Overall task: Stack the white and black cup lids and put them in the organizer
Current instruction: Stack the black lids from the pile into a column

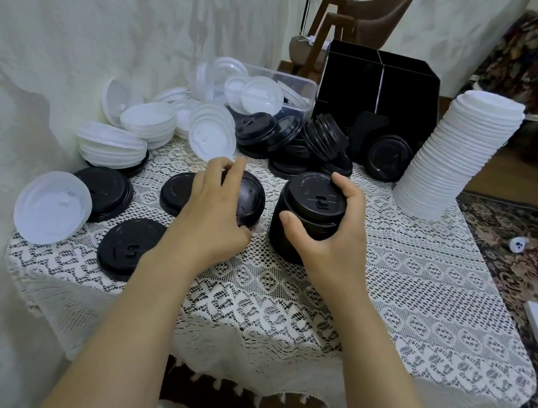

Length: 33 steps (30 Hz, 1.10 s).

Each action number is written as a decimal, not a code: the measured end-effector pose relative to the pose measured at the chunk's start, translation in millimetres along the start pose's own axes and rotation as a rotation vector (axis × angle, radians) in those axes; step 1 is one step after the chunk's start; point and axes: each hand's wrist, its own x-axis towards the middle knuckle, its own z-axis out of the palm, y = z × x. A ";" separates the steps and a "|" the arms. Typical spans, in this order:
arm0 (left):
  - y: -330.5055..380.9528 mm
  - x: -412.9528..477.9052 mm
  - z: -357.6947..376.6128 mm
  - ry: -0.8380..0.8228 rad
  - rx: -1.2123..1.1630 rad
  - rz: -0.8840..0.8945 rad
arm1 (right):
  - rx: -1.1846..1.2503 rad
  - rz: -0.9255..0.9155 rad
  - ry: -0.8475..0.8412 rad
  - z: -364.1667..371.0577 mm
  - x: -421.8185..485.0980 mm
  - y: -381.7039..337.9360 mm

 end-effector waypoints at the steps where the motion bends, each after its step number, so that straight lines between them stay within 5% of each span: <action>1: 0.0 0.3 0.2 -0.001 0.003 -0.002 | 0.000 0.000 0.000 -0.1 -0.1 -0.1; 14: -6.4 5.6 5.3 -0.102 0.005 -0.112 | 0.003 0.001 -0.005 -0.3 0.2 0.4; 33: -1.2 1.0 -1.4 0.138 -0.172 -0.127 | 0.031 0.010 -0.086 -8.8 -2.6 -1.6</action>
